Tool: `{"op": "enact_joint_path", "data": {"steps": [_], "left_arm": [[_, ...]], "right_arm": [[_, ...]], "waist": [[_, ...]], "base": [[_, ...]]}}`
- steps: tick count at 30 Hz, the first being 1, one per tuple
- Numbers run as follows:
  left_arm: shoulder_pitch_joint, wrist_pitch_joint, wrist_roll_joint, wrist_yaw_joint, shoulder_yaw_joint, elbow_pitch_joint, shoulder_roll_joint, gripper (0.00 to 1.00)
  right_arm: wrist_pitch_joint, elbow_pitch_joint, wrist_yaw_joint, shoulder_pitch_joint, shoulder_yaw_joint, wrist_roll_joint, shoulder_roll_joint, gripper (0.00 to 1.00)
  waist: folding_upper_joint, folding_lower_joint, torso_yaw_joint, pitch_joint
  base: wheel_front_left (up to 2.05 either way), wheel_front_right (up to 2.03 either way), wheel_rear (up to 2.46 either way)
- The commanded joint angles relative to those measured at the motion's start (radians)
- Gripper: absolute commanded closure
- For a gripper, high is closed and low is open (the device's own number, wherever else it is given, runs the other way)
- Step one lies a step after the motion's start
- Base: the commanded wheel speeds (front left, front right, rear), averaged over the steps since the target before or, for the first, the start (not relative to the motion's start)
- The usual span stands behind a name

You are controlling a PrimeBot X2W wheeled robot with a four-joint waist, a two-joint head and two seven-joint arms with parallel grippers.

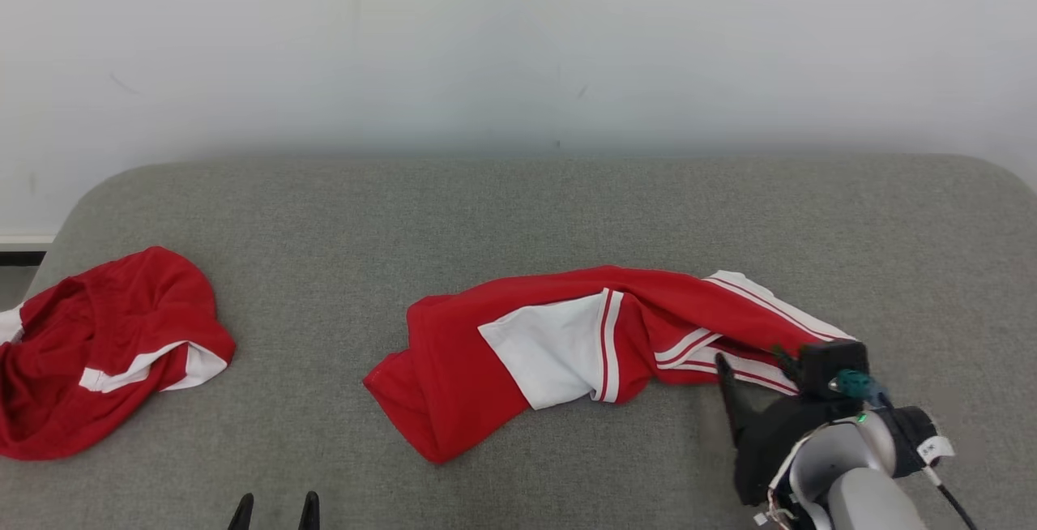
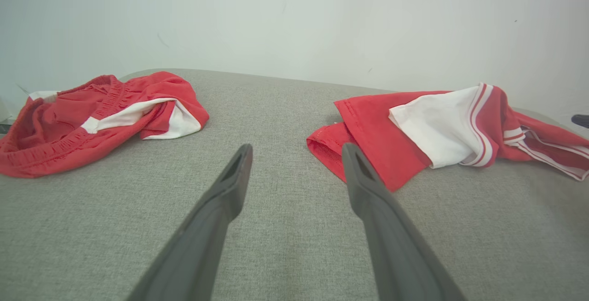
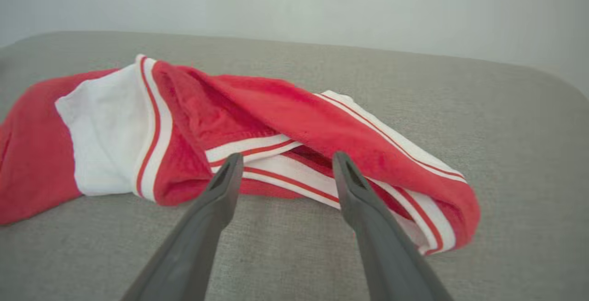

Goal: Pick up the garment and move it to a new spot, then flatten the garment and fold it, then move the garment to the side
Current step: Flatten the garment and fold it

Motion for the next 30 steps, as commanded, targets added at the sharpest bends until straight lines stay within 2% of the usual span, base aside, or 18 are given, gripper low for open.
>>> {"op": "enact_joint_path", "data": {"steps": [1,7,15,21,30], "left_arm": [[-0.002,-0.003,0.003,0.001,-0.003,-0.003,-0.003,0.00],[-0.020,-0.003,-0.001,0.001,-0.026,0.000,0.003,0.00],[-0.042,-0.003,-0.007,0.001,-0.040,0.004,0.009,0.00],[-0.044,-0.003,-0.007,0.001,-0.040,0.000,0.009,0.00],[-0.040,-0.003,0.002,0.001,-0.026,0.000,0.004,0.00]], "right_arm": [[0.016,0.005,-0.002,0.001,0.030,0.025,0.003,0.00],[0.067,0.074,-0.002,-0.040,0.117,0.121,0.011,0.00],[0.044,0.192,-0.002,-0.110,0.137,0.200,0.013,0.00],[0.000,0.254,-0.002,-0.142,0.148,0.226,0.013,0.00],[-0.114,0.262,-0.002,-0.156,0.172,0.248,0.012,0.00]], "waist": [[-0.0001,0.0001,0.002,0.004],[-0.0001,0.0001,0.037,0.023],[-0.0001,0.0001,0.093,0.058],[-0.0001,0.0001,0.108,0.070],[-0.0001,0.0001,0.088,0.066]], "base": [[0.00,0.00,0.00],[0.00,0.00,0.00],[0.00,0.00,0.00],[0.00,0.00,0.00],[0.00,0.00,0.00]]}}
